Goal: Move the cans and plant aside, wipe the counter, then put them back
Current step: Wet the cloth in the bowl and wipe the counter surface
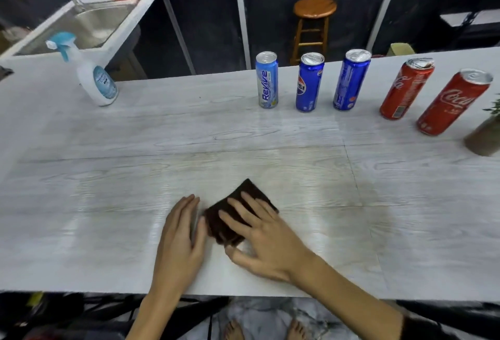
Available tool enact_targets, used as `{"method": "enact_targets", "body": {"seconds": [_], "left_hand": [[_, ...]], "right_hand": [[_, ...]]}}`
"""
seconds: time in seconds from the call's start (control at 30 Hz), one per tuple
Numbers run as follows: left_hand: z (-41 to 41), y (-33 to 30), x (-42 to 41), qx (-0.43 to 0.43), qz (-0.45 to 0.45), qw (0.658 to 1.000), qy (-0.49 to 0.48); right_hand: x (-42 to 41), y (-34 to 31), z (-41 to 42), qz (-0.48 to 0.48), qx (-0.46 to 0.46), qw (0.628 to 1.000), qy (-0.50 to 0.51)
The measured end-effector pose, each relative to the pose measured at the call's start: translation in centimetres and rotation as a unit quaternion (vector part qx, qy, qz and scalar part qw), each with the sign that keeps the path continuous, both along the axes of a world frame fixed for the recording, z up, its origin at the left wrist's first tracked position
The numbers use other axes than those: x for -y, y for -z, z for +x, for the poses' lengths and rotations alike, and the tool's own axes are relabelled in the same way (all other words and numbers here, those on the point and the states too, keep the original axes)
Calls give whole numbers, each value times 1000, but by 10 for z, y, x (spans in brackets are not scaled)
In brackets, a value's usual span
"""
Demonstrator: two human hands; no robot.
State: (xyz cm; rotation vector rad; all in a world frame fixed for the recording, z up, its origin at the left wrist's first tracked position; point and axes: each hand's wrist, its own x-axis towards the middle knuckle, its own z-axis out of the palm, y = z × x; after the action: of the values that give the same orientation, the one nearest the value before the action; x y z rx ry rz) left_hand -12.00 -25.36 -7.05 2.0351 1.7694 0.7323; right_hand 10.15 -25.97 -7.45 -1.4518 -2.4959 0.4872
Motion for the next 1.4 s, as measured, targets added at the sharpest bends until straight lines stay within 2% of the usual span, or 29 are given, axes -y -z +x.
{"method": "enact_targets", "body": {"seconds": [0.13, 0.23, 0.37, 0.47, 0.53, 0.6, 0.73, 0.9, 1.03, 1.17, 1.27, 1.4], "left_hand": [[-21, 0, 5, -5, -7, 1000, -22], [-35, 0, 13, -9, -14, 999, -28], [-55, 2, 20, -21, -20, 999, -21], [-69, 3, 21, -28, -14, 999, -23], [-75, 3, 18, -30, -6, 999, -26], [-81, 2, 15, -29, 1, 999, -20], [-95, 0, 6, -23, 2, 1000, -14], [-121, -3, 6, -12, 1, 999, -33], [-139, 1, 8, -21, -13, 999, -36], [-155, 0, 5, -20, -9, 999, -41], [-159, -4, 3, 7, -2, 999, -50], [-166, -7, -2, 35, -9, 997, -73]], "right_hand": [[31, 2, 55, -5, 0, 1000, 18], [-12, -6, 77, -16, 6, 994, 105], [-80, -4, 37, -15, 44, 987, 153], [-91, -5, -19, -18, 34, 990, 133], [-73, -6, -59, -5, 40, 995, 88], [-36, -6, -88, -8, 2, 1000, 30], [25, -2, -76, -29, -22, 999, -19], [-40, -7, -30, -36, -19, 991, 126], [-118, -3, -65, -36, -5, 985, 170], [-142, -4, -137, -23, 31, 992, 117], [-91, -3, -182, 1, 17, 1000, 21], [-30, 1, -153, -21, -7, 1000, 3]]}}
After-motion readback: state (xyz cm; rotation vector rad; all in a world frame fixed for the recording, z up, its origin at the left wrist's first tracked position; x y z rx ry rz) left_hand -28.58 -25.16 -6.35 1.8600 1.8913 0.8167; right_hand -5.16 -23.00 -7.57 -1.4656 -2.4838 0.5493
